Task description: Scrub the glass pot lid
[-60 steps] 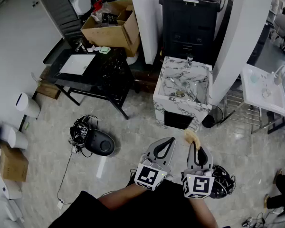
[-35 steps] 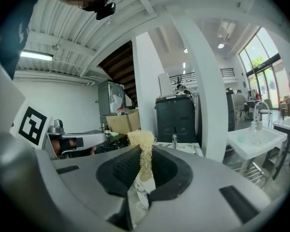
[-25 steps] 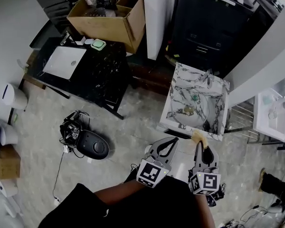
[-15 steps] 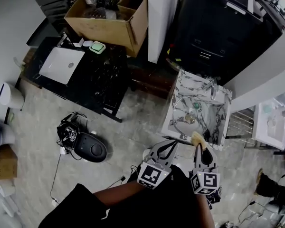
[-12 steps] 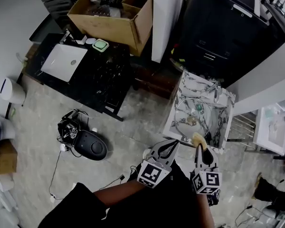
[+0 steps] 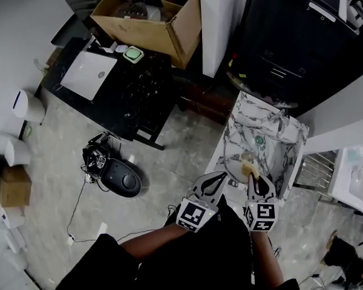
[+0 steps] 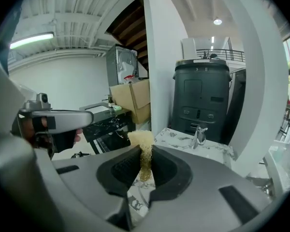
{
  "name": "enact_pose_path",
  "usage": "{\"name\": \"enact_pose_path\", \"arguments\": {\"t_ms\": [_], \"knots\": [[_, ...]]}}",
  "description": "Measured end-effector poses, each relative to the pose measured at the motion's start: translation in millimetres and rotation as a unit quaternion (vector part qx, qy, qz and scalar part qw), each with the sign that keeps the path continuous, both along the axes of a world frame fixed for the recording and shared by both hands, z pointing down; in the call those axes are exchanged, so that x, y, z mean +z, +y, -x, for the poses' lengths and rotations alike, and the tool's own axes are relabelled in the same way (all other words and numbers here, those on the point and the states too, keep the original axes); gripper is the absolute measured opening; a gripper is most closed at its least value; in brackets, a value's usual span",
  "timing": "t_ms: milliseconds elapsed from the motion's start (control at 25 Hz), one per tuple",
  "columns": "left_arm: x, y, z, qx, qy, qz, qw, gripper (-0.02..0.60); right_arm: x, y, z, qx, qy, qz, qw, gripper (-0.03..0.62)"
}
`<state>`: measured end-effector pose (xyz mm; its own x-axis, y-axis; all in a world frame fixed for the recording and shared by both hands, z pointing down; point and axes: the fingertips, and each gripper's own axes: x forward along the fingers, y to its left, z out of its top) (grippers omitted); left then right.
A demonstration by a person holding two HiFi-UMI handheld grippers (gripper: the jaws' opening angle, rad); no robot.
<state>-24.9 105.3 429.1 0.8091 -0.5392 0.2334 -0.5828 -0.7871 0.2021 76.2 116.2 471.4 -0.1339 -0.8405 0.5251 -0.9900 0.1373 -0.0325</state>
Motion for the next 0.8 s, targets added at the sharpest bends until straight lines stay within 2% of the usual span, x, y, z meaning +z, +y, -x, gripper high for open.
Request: {"name": "enact_pose_path", "arguments": {"t_ms": [440, 560, 800], "knots": [[51.4, -32.1, -38.2, -0.075, -0.044, 0.028, 0.9958, 0.017, 80.5, -44.2, -36.9, -0.094, -0.018, 0.059, 0.994, 0.061], [61.6, -37.1, -34.7, -0.112, -0.052, 0.044, 0.9914, 0.017, 108.2, -53.9, -35.2, -0.132, -0.028, 0.083, 0.987, 0.061], [75.8, -49.6, -36.9, -0.143, -0.065, 0.055, 0.986, 0.017, 161.4, -70.9, -15.9, -0.213, -0.03, 0.128, 0.968, 0.061]]}}
